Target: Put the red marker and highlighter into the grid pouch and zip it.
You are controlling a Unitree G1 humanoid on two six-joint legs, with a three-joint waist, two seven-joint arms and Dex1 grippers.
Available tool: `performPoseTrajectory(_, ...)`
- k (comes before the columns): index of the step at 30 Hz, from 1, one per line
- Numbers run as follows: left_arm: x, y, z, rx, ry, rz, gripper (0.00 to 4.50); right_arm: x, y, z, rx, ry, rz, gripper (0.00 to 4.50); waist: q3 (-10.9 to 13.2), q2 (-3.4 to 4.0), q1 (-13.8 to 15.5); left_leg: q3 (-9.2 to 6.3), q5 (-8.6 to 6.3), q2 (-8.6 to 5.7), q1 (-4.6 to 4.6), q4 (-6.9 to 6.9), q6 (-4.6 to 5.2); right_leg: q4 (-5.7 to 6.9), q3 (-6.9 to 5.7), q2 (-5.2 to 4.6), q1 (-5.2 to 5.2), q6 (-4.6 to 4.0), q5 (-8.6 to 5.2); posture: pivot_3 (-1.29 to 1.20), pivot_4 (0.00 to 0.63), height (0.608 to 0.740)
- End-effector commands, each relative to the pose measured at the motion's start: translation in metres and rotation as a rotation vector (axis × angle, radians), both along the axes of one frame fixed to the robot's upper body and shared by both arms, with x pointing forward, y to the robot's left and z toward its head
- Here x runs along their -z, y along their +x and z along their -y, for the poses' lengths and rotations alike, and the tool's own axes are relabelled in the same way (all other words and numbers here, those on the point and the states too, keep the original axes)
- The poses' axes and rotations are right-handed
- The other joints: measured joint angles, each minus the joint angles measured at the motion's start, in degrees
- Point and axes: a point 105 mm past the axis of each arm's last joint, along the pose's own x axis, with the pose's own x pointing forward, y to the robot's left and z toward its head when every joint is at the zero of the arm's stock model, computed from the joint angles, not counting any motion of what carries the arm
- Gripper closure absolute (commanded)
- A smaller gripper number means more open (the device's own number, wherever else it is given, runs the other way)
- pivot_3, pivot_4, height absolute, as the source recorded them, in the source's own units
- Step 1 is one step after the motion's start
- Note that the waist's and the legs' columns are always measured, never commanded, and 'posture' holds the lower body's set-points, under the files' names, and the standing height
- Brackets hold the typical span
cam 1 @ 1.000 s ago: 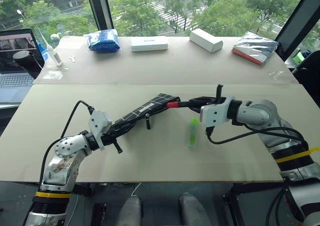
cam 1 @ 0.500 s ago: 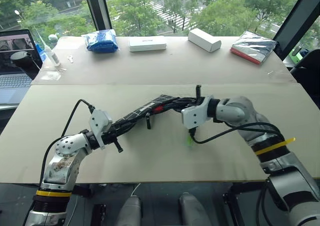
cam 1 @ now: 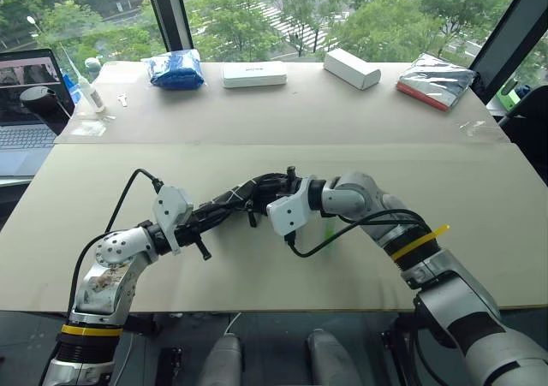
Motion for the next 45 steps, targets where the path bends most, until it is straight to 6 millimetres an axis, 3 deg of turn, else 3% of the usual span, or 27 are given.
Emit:
performPoseTrajectory(1,-0.012,-0.004,0.002,0.008,-0.012,0.052,4.5,-0.027,0.006,0.013,0.01,0.065,0.034,1.77,0.0,0.0,0.05,0.0,0.0,0.0,0.01,0.0,0.0,0.0,0.0,0.0,0.0,0.0,0.0,0.0,0.15,0.74)
performPoseTrajectory(5,-0.011,-0.003,0.003,0.007,-0.013,0.049,4.5,-0.04,0.01,0.028,0.03,0.12,0.031,1.77,0.0,0.0,0.06,0.0,0.0,0.0,0.0,0.0,0.0,0.0,0.0,0.0,0.0,0.0,0.0,0.0,0.15,0.74)
performPoseTrajectory(9,-0.01,-0.002,0.003,0.005,-0.013,0.048,4.5,-0.066,0.008,0.046,0.04,0.285,-0.048,1.77,0.0,0.0,-0.01,0.0,0.0,0.0,0.0,-0.03,0.01,-0.01,0.01,0.0,0.0,0.0,0.0,0.0,0.15,0.74)
performPoseTrajectory(11,-0.01,-0.002,0.003,0.004,-0.01,0.046,4.5,-0.079,0.008,0.066,0.088,0.4,-0.206,1.77,0.0,0.0,-0.04,0.0,0.0,0.0,0.0,-0.03,0.01,-0.01,0.01,0.0,0.0,0.0,0.0,0.0,0.15,0.74)
performPoseTrajectory(12,-0.01,-0.002,0.003,0.004,-0.009,0.045,4.5,-0.081,0.004,0.079,0.119,0.464,-0.39,1.77,0.0,-0.01,0.0,0.0,0.0,0.01,-0.01,-0.04,0.01,-0.02,0.01,0.0,0.0,0.0,0.0,0.0,0.15,0.74)
performPoseTrajectory(15,-0.009,-0.002,0.002,0.003,-0.008,0.044,4.5,-0.084,-0.023,0.103,0.091,0.554,-0.771,1.77,0.01,0.0,0.76,-0.09,-0.01,-0.02,-0.06,-0.02,0.01,-0.07,-0.01,-0.03,0.08,0.0,0.0,0.0,0.15,0.74)
performPoseTrajectory(19,-0.009,-0.003,0.0,-0.003,-0.002,0.042,4.5,-0.087,-0.034,0.119,0.149,0.649,-0.859,1.77,0.01,0.0,0.27,-0.1,-0.02,-0.03,-0.04,-0.01,0.04,-0.09,-0.01,0.0,0.09,0.01,-0.01,0.0,0.15,0.74)
performPoseTrajectory(21,-0.008,-0.004,-0.001,-0.008,-0.003,0.04,4.5,-0.08,-0.032,0.125,0.245,0.705,-0.874,1.77,0.01,0.0,-0.06,-0.1,-0.02,0.04,0.01,-0.05,0.04,-0.05,0.0,0.06,0.08,0.01,-0.01,0.0,0.15,0.74)
performPoseTrajectory(23,-0.007,-0.005,-0.001,-0.01,-0.003,0.038,4.5,-0.06,-0.015,0.137,0.48,0.785,-0.889,1.77,0.01,0.0,-0.09,-0.1,-0.02,0.03,0.02,-0.08,0.04,-0.03,0.0,0.07,0.05,0.02,-0.02,0.0,0.15,0.74)
performPoseTrajectory(28,-0.005,-0.007,-0.002,-0.014,-0.006,0.03,4.5,-0.021,-0.023,0.145,0.806,0.883,-1.014,1.77,0.01,0.0,0.38,-0.09,-0.01,-0.01,-0.12,-0.05,0.03,-0.06,0.01,0.02,-0.03,0.02,-0.02,0.0,0.15,0.74)
performPoseTrajectory(37,-0.002,-0.004,0.004,0.012,-0.02,0.019,4.5,0.013,-0.06,0.117,0.986,0.831,-1.114,1.77,0.01,0.0,0.4,-0.1,-0.01,-0.02,-0.44,0.05,0.02,0.01,0.01,0.03,-0.34,0.02,-0.02,0.0,0.15,0.74)
performPoseTrajectory(42,-0.001,-0.004,0.007,0.018,-0.026,0.017,4.5,0.028,-0.07,0.106,1.045,0.748,-1.11,1.77,0.0,0.0,0.33,-0.09,-0.01,-0.02,-0.56,0.06,0.02,0.05,0.02,0.04,-0.5,0.02,-0.01,0.0,0.15,0.74)
performPoseTrajectory(45,-0.001,-0.005,0.007,0.011,-0.033,0.016,4.5,0.036,-0.065,0.109,1.109,0.78,-1.107,1.77,0.0,0.0,0.31,-0.09,-0.01,-0.02,-0.63,0.06,0.02,0.05,0.02,0.04,-0.59,0.02,-0.01,0.0,0.15,0.74)
